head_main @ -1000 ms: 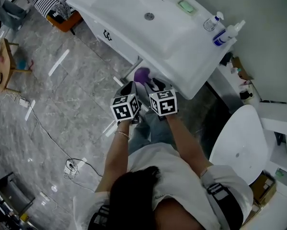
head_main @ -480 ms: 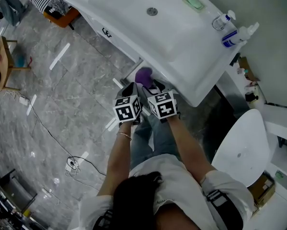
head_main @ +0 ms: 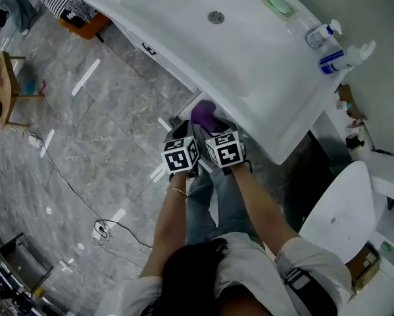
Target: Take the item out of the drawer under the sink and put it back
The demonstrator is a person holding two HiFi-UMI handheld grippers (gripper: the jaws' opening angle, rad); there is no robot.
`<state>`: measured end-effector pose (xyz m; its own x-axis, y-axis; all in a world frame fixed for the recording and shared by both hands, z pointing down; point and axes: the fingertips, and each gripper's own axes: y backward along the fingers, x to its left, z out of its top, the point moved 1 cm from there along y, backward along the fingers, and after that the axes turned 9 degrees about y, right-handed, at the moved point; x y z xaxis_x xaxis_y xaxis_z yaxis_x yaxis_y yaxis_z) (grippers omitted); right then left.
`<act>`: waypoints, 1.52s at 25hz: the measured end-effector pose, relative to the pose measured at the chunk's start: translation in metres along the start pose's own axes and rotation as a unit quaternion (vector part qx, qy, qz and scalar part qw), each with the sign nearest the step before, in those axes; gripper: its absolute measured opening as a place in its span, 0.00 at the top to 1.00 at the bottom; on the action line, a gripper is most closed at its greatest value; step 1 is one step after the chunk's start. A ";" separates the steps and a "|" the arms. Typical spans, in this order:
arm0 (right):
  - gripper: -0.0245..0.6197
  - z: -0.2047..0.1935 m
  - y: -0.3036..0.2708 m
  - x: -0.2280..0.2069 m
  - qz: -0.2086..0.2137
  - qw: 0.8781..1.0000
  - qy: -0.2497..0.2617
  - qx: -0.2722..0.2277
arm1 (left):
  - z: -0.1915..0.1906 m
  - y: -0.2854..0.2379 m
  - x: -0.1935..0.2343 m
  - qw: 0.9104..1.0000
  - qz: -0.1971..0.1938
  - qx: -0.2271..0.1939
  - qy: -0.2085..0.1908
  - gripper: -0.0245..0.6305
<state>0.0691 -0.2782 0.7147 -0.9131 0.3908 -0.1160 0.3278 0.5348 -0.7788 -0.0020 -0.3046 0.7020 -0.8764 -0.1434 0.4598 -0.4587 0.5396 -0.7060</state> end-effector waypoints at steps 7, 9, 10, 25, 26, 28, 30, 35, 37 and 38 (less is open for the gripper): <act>0.61 -0.017 -0.040 -0.004 0.009 1.000 0.008 0.019 | -0.010 -0.021 0.018 1.000 0.017 0.010 0.013 0.96; 0.59 -0.020 -0.051 -0.004 0.018 0.999 0.017 0.027 | -0.009 -0.026 0.021 1.000 0.018 0.008 0.018 0.96; 0.59 -0.021 -0.055 -0.003 0.021 0.999 0.021 0.029 | -0.008 -0.028 0.022 1.000 0.018 0.007 0.016 0.96; 0.56 -0.052 -0.111 -0.015 0.022 0.997 0.031 0.073 | 0.001 -0.049 0.034 1.000 0.005 -0.015 0.025 0.96; 0.56 -0.054 -0.114 -0.016 0.019 0.996 0.037 0.076 | 0.001 -0.048 0.035 1.000 0.006 -0.015 0.023 0.96; 0.56 -0.057 -0.118 -0.017 0.015 0.995 0.045 0.085 | 0.001 -0.048 0.035 1.000 0.004 -0.016 0.026 0.96; 0.56 -0.058 -0.120 -0.017 0.009 0.995 0.047 0.087 | 0.000 -0.048 0.033 0.999 -0.002 -0.014 0.032 0.96; 0.78 -0.058 -0.120 -0.017 -0.005 0.994 0.050 0.097 | -0.004 -0.050 0.031 1.000 0.002 -0.002 0.019 0.96; 0.80 -0.057 -0.118 -0.020 -0.002 0.995 0.045 0.086 | -0.005 -0.051 0.029 1.000 -0.001 0.001 0.021 0.96; 0.80 -0.056 -0.118 -0.021 -0.001 0.996 0.044 0.083 | -0.005 -0.051 0.028 1.000 -0.002 0.001 0.021 0.96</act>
<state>0.0630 -0.3073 0.8436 -0.8867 0.4578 -0.0652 0.2747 0.4080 -0.8707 -0.0023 -0.3321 0.7541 -0.8670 -0.1103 0.4859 -0.4634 0.5367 -0.7051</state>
